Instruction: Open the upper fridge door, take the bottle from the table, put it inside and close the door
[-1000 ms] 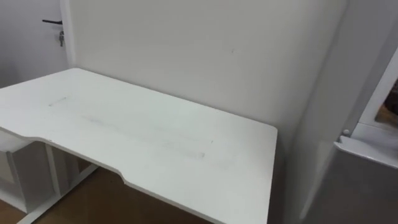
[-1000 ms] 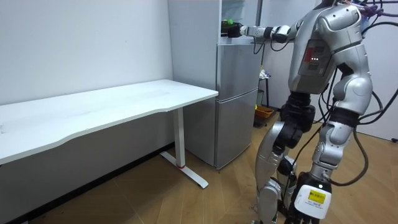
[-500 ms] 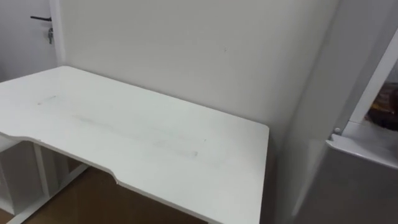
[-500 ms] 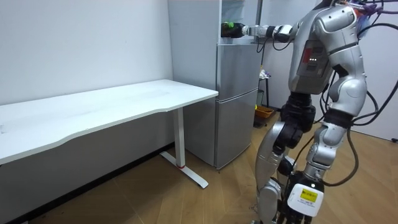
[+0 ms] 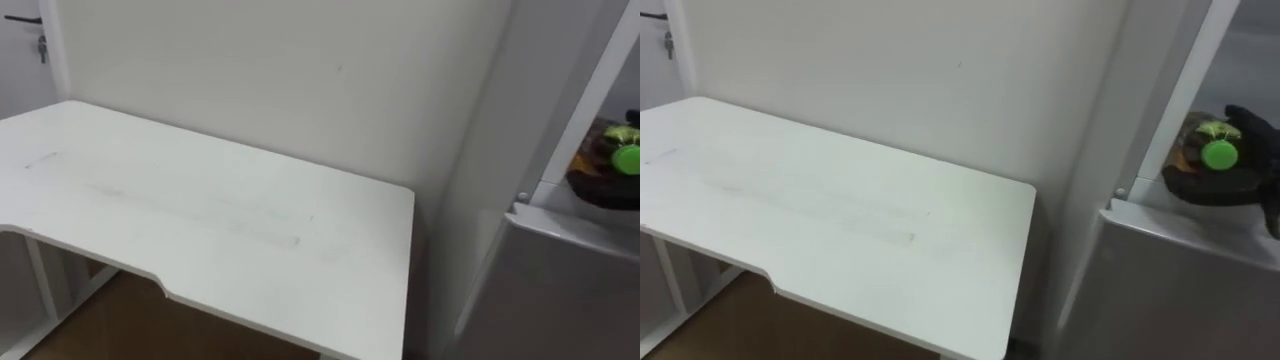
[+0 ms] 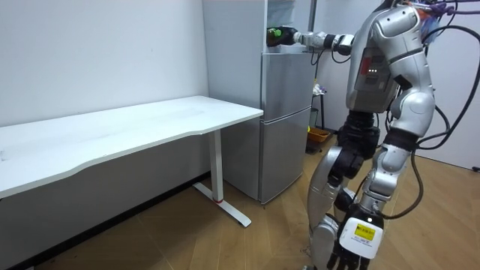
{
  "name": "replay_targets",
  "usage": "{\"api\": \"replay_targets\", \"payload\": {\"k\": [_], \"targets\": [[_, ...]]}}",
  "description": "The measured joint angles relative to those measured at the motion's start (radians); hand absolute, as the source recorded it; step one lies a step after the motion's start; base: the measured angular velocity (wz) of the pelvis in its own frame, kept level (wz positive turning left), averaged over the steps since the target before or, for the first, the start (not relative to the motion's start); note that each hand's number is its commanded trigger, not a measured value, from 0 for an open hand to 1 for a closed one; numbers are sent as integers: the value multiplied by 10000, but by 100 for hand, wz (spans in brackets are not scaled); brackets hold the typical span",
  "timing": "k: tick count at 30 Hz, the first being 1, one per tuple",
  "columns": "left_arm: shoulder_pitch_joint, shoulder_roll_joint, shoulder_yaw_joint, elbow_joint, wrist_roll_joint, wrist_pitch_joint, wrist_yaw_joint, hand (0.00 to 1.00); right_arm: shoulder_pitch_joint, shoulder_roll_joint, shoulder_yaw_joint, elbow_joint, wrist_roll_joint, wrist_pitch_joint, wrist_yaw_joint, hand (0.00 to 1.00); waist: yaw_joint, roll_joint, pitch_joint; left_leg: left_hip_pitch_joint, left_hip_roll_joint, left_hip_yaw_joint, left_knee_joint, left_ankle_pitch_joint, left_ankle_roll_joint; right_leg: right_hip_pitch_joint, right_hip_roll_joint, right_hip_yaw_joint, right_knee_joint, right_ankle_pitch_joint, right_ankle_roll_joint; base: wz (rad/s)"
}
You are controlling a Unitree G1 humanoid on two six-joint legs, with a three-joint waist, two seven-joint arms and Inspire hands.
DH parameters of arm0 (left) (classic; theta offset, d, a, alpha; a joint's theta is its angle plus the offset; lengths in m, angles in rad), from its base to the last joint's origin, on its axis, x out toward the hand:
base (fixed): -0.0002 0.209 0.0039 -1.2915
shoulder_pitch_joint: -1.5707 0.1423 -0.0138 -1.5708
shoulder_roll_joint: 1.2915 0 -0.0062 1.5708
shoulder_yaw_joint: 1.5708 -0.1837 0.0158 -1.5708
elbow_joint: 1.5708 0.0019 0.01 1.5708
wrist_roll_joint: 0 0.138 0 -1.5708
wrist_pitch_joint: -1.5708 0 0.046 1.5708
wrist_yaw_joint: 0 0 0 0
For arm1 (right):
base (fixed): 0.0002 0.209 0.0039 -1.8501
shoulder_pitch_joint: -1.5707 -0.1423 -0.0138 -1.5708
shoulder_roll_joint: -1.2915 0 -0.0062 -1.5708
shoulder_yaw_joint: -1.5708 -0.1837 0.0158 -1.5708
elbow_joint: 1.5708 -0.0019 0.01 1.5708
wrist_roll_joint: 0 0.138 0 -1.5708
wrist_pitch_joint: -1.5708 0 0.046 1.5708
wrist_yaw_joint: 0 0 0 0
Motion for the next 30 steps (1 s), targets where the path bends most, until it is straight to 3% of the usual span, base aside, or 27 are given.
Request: {"api": "replay_targets", "payload": {"k": [6, 12, 30], "targets": [[20, -30, -10, -122, 33, -8, 326, 0, 75, -8, -55, -319, -129, -14, -689, 100, -69, 36, -18, -2, 1, 20, 57, 2, 1, -43, 0, 8, 6, 3, 1, 0], [54, -41, -9, -301, 65, 1, 329, 0, 76, -10, -125, -551, -367, -53, -1385, 100, 187, 119, -43, 61, 13, 87, 9, 2, -1, -57, -3, 49, -1, 5, 0, -2], [152, -59, -31, -314, 7, 10, 316, 0, 543, 28, -67, -457, -357, -111, -1578, 100, 239, 84, 65, 158, 33, 198, -122, 0, -2, 9, -9, 124, 3, 5, 2, -1]]}}
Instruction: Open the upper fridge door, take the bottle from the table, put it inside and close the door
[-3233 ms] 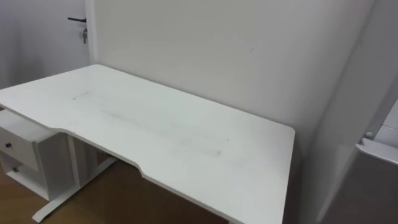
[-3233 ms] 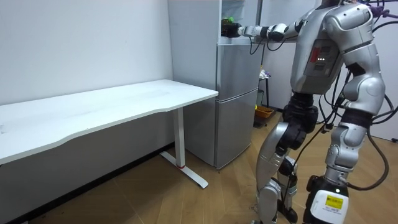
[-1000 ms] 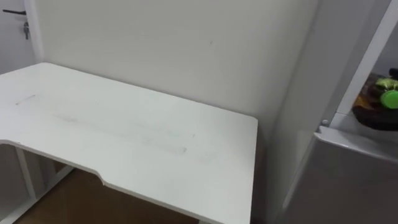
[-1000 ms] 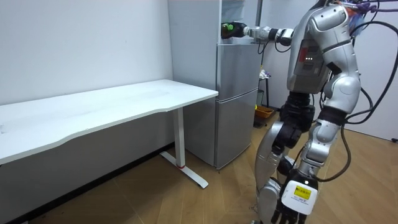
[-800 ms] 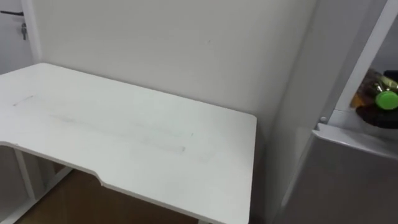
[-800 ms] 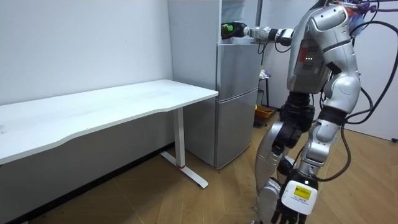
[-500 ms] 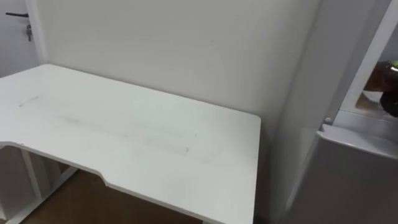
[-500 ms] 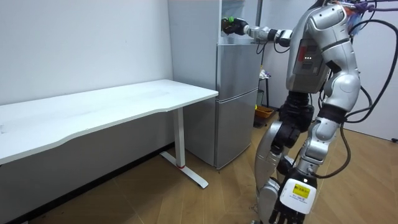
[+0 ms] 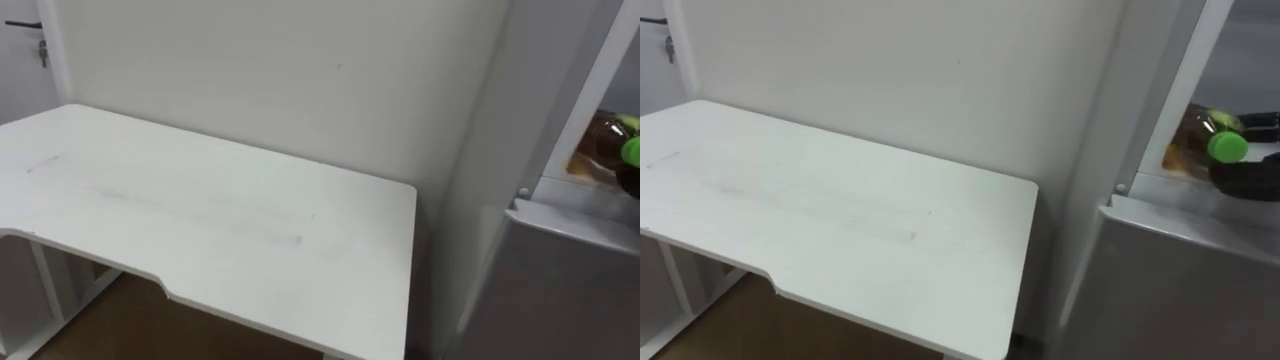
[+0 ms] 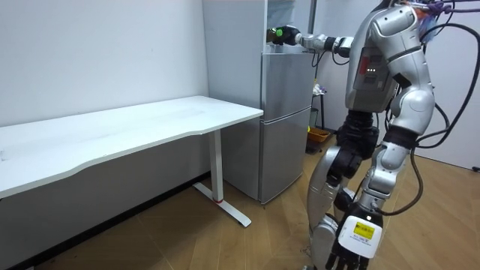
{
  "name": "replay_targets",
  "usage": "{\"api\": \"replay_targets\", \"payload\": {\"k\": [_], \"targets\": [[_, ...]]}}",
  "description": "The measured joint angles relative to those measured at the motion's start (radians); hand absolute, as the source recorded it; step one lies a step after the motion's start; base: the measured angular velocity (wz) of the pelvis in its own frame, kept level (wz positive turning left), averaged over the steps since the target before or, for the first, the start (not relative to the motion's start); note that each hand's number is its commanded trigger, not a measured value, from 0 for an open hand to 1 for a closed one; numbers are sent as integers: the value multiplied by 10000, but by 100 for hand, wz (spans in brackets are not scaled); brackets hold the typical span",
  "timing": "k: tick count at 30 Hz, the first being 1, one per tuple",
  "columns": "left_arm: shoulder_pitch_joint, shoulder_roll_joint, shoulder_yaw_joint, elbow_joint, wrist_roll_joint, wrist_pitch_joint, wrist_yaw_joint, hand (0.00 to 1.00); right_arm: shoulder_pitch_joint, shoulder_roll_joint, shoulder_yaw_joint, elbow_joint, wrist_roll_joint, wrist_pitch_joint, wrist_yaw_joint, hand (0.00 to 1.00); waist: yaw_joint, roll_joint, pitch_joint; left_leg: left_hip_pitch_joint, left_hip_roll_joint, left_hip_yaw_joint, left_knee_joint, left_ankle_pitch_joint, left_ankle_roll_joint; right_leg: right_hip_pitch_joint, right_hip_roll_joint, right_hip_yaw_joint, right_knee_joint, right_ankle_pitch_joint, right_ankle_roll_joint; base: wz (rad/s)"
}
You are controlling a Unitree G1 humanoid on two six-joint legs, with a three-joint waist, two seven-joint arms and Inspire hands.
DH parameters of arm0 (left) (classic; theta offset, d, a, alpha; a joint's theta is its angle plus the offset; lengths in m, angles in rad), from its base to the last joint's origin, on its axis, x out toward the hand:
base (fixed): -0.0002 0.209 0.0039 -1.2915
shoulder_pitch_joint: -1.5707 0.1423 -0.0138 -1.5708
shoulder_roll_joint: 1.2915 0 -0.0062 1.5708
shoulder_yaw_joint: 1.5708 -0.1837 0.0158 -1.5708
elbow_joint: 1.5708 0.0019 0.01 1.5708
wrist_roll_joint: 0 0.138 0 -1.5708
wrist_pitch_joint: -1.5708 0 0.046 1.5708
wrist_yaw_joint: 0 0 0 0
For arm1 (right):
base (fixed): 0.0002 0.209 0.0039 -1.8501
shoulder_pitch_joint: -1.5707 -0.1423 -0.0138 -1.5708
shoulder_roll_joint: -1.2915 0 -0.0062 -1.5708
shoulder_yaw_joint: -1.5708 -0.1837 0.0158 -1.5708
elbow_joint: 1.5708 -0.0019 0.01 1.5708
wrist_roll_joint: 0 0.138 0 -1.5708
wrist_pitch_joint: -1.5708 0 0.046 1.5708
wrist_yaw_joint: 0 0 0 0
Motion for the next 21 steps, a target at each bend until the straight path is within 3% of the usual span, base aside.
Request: {"api": "replay_targets", "payload": {"k": [3, 4, 5, 6, 7, 8, 9, 16, 18, 21], "targets": [[-70, 1, 0, -58, 18, 0, -35, 0, -85, 2, 1, 543, -21, -188, -55, 100, 121, -45, -2, 5, 1, 1, 79, -4, -1, 13, 1, 5, 6, 0, 0, 0], [-101, 2, 1, -65, 21, 0, -48, 0, -124, 3, 1, 703, -45, -196, -70, 97, 172, -54, 3, 1, 1, 0, 91, -4, -1, 13, 1, 7, 10, 0, 0, 0], [-142, 5, 2, -102, 52, 3, -99, 0, -204, 21, 1, 1022, -175, -200, -139, 86, 262, -38, 49, -24, 2, -13, 122, -6, -1, 9, 1, 4, 20, 0, -1, 6], [-165, 6, 0, -105, 58, 34, -206, 0, -331, 84, 1, 1329, -291, -206, -148, 62, 283, -85, 50, -77, 2, -74, 141, -6, -1, -9, 1, -36, 50, 0, -1, 12], [-218, 10, -54, -97, 61, 98, -252, 0, -450, 145, 1, 1639, -357, -206, -156, 52, 315, -134, 59, -150, 4, -145, 180, -9, -2, -40, 5, -78, 96, 0, -1, 12], [-233, 16, -124, -96, 58, 145, -278, 0, -516, 170, 5, 1812, -359, -206, -158, 12, 335, -150, 70, -176, 6, -172, 222, -10, -1, -59, 5, -83, 131, 0, -1, 12], [-251, 17, -243, -97, 53, 232, -312, 0, -634, 221, 5, 2122, -353, -203, -180, 0, 359, -176, 72, -279, 17, -232, 367, -47, 6, -74, 23, -106, 140, 0, -2, 8], [-276, 177, -923, -106, 12, 521, -277, 0, -1724, 307, 795, 4029, -241, -222, -660, 0, 752, -66, 132, -773, 233, -364, 1144, -329, -63, -243, 247, -53, 157, 100, -63, 2], [-322, 176, -996, -112, 5, 619, -273, 0, -1779, 351, 787, 4159, -253, -265, -862, 0, 893, -10, 112, -884, 277, -371, 1228, -327, -83, -356, 280, -4, 140, 12, 72, -4], [-335, 192, -1100, -113, -21, 707, -269, 0, -1784, 360, 780, 4129, -279, -403, -1014, 0, 972, 83, 99, -913, 283, -329, 1227, -281, -93, -466, 281, 73, 152, -10, 82, -6]]}}
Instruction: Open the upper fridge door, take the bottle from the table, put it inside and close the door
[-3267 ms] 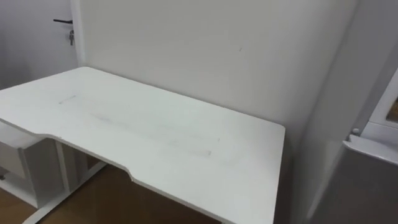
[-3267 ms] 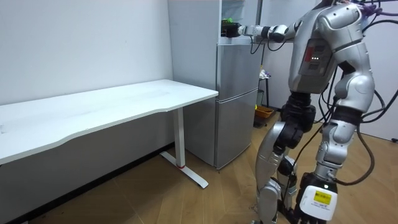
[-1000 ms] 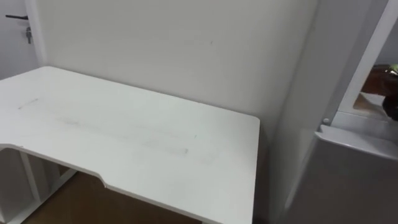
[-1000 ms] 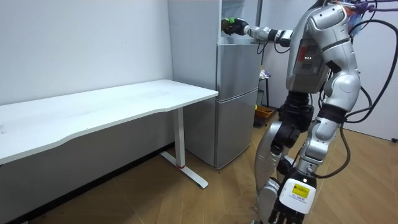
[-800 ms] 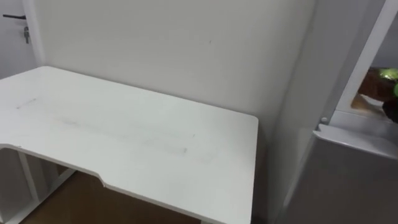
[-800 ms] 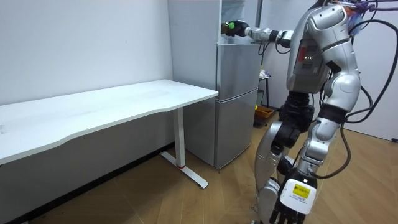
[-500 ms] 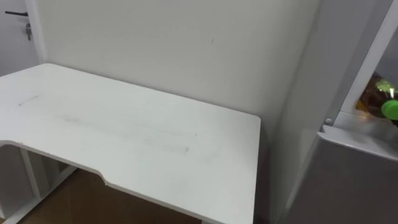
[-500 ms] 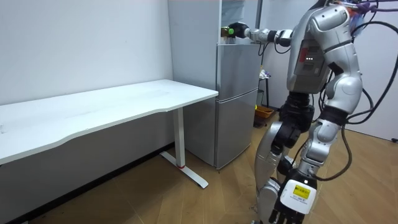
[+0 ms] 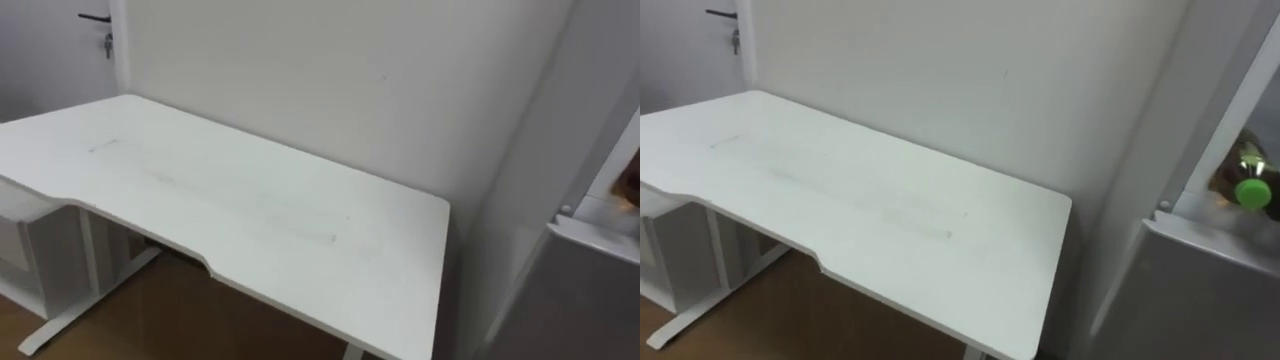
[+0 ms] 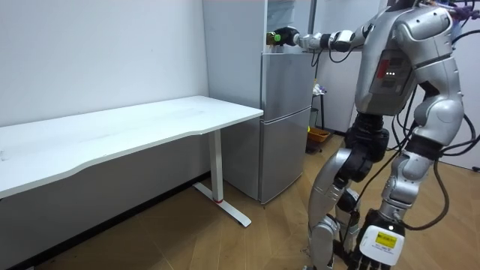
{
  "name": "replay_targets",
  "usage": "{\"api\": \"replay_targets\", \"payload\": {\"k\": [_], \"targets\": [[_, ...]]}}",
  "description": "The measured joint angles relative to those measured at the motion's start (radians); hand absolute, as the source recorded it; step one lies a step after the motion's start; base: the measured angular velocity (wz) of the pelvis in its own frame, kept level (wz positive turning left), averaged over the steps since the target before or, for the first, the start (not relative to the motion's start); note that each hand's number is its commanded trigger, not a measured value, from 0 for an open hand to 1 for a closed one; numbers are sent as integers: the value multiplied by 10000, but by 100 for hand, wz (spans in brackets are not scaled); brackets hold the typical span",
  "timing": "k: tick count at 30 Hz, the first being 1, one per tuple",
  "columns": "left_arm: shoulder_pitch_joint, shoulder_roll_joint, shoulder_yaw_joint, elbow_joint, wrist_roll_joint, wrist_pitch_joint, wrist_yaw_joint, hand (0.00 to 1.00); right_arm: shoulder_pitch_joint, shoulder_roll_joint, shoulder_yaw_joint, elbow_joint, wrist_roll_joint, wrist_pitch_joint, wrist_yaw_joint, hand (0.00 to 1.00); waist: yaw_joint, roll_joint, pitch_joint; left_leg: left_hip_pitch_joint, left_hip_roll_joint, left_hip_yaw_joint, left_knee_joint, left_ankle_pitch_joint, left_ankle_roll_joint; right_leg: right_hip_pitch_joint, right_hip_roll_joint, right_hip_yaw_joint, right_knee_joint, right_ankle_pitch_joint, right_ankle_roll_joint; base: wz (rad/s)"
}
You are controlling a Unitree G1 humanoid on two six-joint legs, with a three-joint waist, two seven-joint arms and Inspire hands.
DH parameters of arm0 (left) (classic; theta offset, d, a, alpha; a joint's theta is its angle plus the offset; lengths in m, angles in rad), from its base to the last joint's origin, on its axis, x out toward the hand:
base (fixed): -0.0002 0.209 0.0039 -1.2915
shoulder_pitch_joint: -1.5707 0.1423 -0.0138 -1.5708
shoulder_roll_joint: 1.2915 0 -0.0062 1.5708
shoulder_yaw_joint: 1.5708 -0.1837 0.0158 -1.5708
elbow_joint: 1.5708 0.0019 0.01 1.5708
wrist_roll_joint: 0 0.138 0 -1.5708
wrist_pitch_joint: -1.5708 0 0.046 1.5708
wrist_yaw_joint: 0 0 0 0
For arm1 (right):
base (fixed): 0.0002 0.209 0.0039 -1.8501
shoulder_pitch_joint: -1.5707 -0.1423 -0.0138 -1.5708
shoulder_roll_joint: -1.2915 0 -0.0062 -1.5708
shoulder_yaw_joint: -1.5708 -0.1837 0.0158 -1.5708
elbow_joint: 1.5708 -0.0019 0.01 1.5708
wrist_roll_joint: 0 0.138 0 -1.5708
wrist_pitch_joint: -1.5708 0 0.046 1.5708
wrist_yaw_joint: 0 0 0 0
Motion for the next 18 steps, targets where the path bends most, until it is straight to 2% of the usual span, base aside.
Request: {"api": "replay_targets", "payload": {"k": [2, 4, 11, 14, 16, 18], "targets": [[-1, 2, -68, -8, -6, 5, 0, 0, -81, -1, -6, -3, -3, -19, -16, 0, 6, 48, -7, 22, -1, 61, -28, 36, 54, -37, -3, 60, -2, 37, -61, -8], [0, 5, -89, -45, -10, -10, -3, 0, -114, -1, -14, -6, 44, -115, -11, 0, -64, 56, -3, 13, -14, 71, -58, 56, 85, -41, -9, 68, -13, 138, -227, -2], [-73, 6, -93, -142, -18, -44, 29, 0, -198, -4, -12, -11, 671, -337, 125, 0, -289, 45, -11, 158, -41, 95, -222, 75, 71, 56, -23, 44, -32, 139, -229, -1], [25, -15, -96, -232, -15, -92, 71, 0, -91, -5, -37, -207, 821, -253, 209, 0, -316, 13, -52, 473, -44, 255, -410, 81, 59, 263, -36, 123, -138, 132, -221, -9], [154, -31, -95, -307, -19, -87, 77, 0, 29, -4, -38, -540, 805, -169, 255, 0, -448, 12, -78, 605, -51, 288, -488, 77, 56, 400, -34, 133, -207, 126, -208, -3], [181, -67, -95, -304, -18, -88, 77, 0, 141, -2, -246, -994, 783, -88, 427, 0, -743, 40, -100, 640, -62, 277, -499, 78, 52, 467, -33, 104, -236, 117, -196, 2]]}}
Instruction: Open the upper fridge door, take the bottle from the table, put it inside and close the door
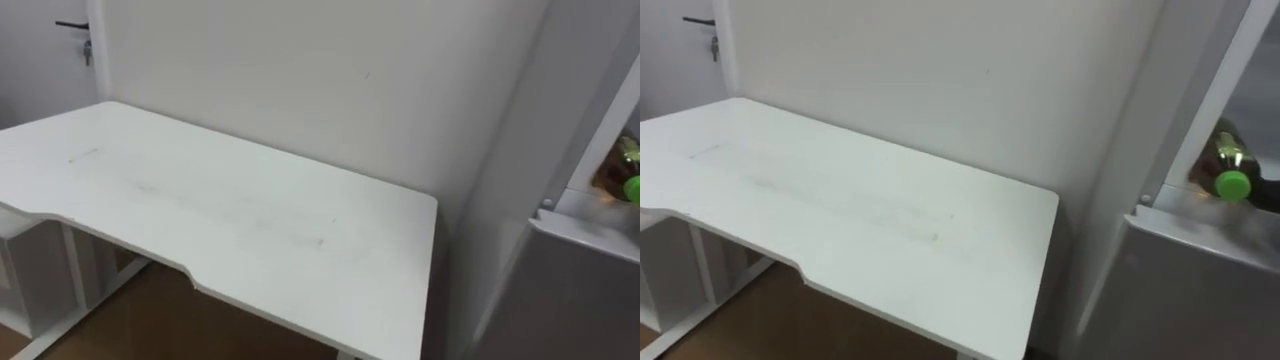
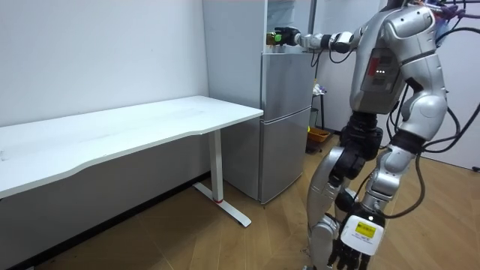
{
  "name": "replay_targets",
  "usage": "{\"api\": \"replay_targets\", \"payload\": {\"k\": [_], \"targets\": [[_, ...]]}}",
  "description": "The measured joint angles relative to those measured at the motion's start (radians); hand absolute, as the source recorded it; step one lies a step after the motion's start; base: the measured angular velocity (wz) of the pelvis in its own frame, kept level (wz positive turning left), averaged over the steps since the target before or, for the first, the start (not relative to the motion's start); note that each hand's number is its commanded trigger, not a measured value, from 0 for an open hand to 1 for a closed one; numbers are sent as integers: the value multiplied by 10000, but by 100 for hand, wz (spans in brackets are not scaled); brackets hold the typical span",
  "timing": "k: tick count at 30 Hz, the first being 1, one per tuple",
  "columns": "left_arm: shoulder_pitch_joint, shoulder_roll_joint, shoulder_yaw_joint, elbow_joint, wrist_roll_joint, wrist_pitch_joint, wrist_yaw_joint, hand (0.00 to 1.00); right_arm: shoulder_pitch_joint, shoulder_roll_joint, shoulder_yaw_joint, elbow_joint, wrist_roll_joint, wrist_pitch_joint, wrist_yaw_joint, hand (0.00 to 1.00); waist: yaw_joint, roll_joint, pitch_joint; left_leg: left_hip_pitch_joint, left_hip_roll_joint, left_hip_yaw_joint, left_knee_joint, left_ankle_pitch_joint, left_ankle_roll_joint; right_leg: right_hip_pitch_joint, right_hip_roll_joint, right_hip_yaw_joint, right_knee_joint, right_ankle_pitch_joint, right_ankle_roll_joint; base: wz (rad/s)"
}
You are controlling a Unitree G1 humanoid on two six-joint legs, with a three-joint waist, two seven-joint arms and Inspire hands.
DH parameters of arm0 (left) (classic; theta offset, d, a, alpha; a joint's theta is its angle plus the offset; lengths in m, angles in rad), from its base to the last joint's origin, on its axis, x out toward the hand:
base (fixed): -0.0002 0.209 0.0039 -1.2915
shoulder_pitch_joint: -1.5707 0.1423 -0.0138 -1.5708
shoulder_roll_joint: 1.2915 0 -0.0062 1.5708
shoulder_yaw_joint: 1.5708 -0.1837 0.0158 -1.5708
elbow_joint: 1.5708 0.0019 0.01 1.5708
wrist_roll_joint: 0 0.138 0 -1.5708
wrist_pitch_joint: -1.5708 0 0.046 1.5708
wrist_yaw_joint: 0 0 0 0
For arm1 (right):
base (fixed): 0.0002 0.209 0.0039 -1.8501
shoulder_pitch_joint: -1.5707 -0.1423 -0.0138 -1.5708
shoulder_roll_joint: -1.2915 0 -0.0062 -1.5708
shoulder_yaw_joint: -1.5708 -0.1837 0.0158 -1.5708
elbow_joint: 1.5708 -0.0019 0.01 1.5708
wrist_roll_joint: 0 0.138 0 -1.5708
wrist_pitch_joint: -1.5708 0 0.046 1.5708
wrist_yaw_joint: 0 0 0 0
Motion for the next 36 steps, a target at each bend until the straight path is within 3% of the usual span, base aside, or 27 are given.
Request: {"api": "replay_targets", "payload": {"k": [3, 8, 15, 20, 24, 28, 32, 36], "targets": [[21, -8, 1, 24, 0, -7, -5, 0, 264, 0, -212, -799, -6, 34, 145, 0, -272, 128, -86, 64, -44, -2, -102, 6, 2, 27, -36, 16, 4, -15, 25, 0], [22, -43, 71, 23, 6, -47, -19, 0, 823, 0, -560, -1792, -6, 39, 145, 0, -473, 310, -105, 472, -146, 144, -421, 24, 31, 174, -157, 108, 10, -98, 115, -4], [-119, -201, 154, 46, 7, -277, 1, 0, 2272, 0, -983, -3972, -124, 66, 45, 0, -683, 164, -43, 802, -165, 344, -618, 31, 36, 328, -199, 274, 43, -124, 133, -9], [-192, -372, 270, 100, 12, -427, 28, 0, 3391, 135, -1793, -6174, -133, 97, -108, 0, -895, 283, 46, 828, -151, 390, -628, 22, 37, 339, -198, 303, 41, -125, 135, -3], [-256, -423, 256, 105, -6, -460, 61, 0, 3802, 582, -2276, -7212, -1176, -113, -810, 0, -1054, 453, 53, 822, -137, 406, -605, 22, 37, 307, -189, 355, 52, -125, 134, -1], [-269, -452, 226, 105, 78, -630, 326, 0, 4474, 892, -2508, -8429, -1177, -336, -1205, 0, -1109, 574, 30, 824, -126, 568, -631, 21, 40, 158, -176, 562, 44, -125, 134, -12], [-327, -484, 215, 108, 116, -862, 388, 0, 5715, 1596, -2842, -9962, -1252, -813, -1091, 0, -1182, 671, 16, 850, -122, 694, -651, -2, 56, 143, -192, 617, 47, -124, 137, -7], [-449, -709, 131, 292, 98, -1147, 406, 0, 6195, 2325, -2856, -10398, -1054, -1037, -731, 0, -1382, 840, 31, 997, -106, 844, -743, -24, 52, 129, -196, 797, 80, -119, 144, -12]]}}
